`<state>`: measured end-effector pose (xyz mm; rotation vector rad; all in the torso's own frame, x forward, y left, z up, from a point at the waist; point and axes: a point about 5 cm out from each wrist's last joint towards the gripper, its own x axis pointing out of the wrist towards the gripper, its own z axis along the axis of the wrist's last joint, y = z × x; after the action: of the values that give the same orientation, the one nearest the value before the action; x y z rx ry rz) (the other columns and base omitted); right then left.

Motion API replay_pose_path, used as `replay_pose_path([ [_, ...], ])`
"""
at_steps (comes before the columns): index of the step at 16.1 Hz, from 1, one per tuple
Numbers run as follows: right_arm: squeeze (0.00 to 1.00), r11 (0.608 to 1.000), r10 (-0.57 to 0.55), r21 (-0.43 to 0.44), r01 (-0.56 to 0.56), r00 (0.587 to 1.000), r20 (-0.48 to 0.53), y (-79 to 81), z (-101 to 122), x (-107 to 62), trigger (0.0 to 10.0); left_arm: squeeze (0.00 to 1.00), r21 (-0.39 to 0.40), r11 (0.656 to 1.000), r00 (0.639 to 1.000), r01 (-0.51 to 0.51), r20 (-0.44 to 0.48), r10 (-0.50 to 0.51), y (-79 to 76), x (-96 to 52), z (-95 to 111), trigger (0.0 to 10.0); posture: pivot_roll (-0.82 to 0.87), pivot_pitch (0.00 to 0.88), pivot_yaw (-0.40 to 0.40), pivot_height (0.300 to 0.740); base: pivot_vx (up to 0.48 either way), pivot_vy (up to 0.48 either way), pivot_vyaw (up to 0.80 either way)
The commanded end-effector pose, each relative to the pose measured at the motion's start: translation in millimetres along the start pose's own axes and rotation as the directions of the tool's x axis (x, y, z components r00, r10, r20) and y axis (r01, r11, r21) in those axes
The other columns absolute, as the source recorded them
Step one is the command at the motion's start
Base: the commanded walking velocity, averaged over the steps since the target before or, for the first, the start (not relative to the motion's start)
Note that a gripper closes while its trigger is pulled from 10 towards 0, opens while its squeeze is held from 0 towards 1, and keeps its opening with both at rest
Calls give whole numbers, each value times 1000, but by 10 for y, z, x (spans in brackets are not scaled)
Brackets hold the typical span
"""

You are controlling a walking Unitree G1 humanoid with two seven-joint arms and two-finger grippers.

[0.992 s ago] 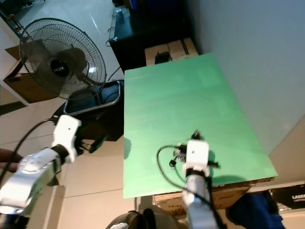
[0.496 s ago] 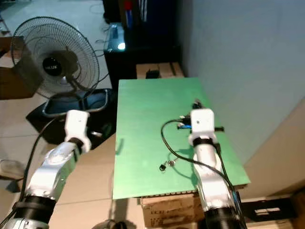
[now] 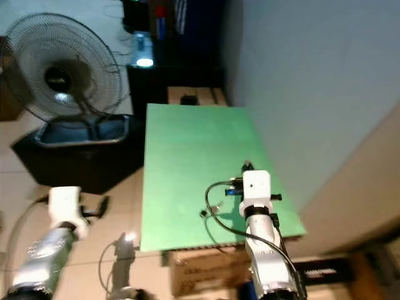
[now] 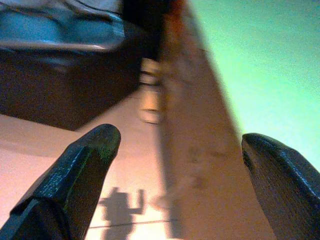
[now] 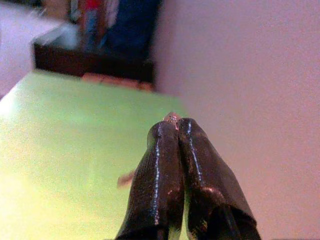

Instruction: Hang keys on a hook

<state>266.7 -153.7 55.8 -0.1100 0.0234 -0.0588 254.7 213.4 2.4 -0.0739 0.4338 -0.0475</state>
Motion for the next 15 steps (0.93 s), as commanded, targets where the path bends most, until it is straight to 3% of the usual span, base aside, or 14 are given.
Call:
replay_pose_path([
  [1, 0, 999, 22, 51, -18, 997, -73, -1, -128, 15, 10000, 0, 19, 997, 996, 81, -33, -80, -277, 21, -156, 10000, 51, 0, -131, 727, 0, 0, 0],
  [2, 0, 994, 69, 89, -55, 984, -166, 58, -284, -33, 10000, 0, 81, 989, 992, 120, 31, -123, -484, 52, -51, 10000, 46, 0, -114, 727, 0, 0, 0],
  [3, 0, 992, 77, 115, -58, 982, -172, 79, -311, -66, 10000, 0, 104, 987, 983, 125, 122, -138, -570, 65, 155, 10000, 46, 0, -101, 727, 0, 0, 0],
  [5, 0, 984, 149, 110, -143, 988, -47, 202, -106, -50, 10000, 0, 88, 984, 952, 153, 254, -170, -594, 22, 614, 10000, 41, 0, -67, 727, 0, 0, 0],
  [7, 0, 985, 123, 119, -122, 992, -4, 188, -6, 11, 10000, 0, 25, 985, 946, 172, 274, -172, -580, 24, 710, 10000, 40, 0, -46, 727, 0, 0, 0],
  [9, 0, 985, 105, 133, -108, 994, 30, 212, 42, 39, 10000, 0, 7, 988, 951, 151, 273, -147, -562, 32, 676, 10000, 32, 0, -24, 727, 0, 0, 0],
  [15, 0, 983, 125, 134, -125, 992, 11, 221, 21, 41, 10000, 0, 36, 988, 961, 147, 231, -151, -592, 50, 702, 10000, 17, 0, 2, 727, 0, 0, 0],
])
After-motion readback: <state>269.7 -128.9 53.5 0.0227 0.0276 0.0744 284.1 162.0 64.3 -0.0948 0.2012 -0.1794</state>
